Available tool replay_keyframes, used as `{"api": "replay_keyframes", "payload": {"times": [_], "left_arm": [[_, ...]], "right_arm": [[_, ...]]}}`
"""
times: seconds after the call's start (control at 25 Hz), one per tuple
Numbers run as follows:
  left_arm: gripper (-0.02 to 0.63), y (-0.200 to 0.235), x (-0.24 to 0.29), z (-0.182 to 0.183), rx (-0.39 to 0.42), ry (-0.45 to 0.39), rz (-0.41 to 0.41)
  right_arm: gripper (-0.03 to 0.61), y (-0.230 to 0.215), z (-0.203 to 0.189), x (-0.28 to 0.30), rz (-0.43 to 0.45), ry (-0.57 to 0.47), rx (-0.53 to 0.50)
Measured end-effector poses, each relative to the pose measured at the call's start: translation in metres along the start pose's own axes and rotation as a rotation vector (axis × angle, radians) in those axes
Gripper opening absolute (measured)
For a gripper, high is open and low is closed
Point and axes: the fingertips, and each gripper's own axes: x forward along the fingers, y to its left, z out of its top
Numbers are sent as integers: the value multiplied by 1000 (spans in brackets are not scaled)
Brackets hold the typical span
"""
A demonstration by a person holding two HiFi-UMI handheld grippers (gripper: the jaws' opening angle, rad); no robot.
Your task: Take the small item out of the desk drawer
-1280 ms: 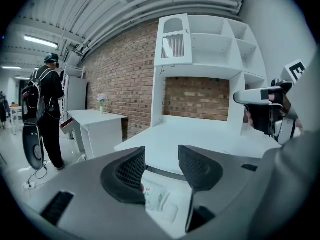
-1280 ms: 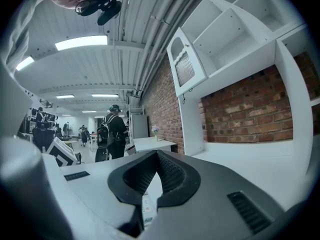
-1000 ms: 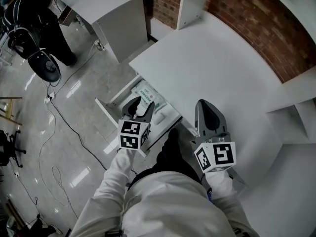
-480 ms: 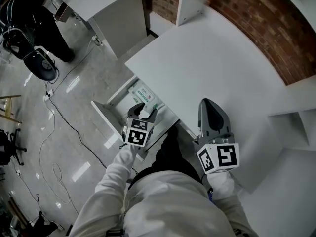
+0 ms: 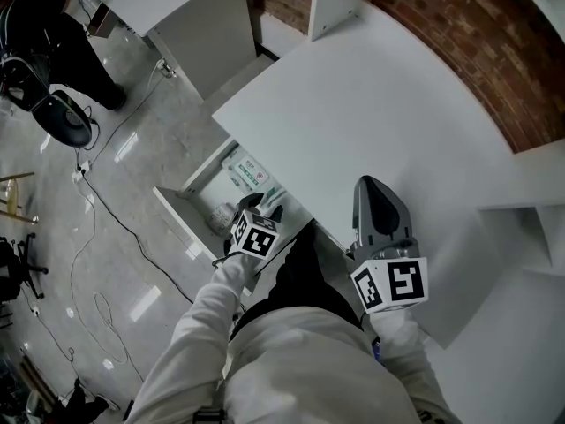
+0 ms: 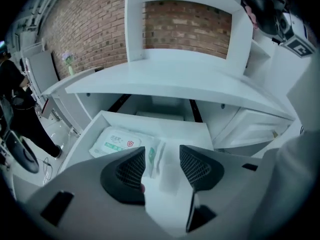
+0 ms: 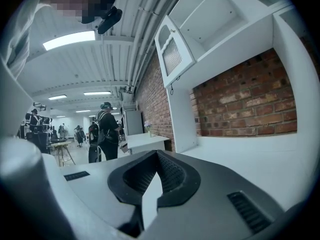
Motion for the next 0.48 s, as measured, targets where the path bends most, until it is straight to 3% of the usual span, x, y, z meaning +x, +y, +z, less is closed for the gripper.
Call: {"api": "replay_keyframes", "payload": {"times": [0.48], "left_arm": [[225, -10, 50, -50, 61, 207, -54]], "right_arm": [[28, -16, -14, 15, -6, 49, 17]]}}
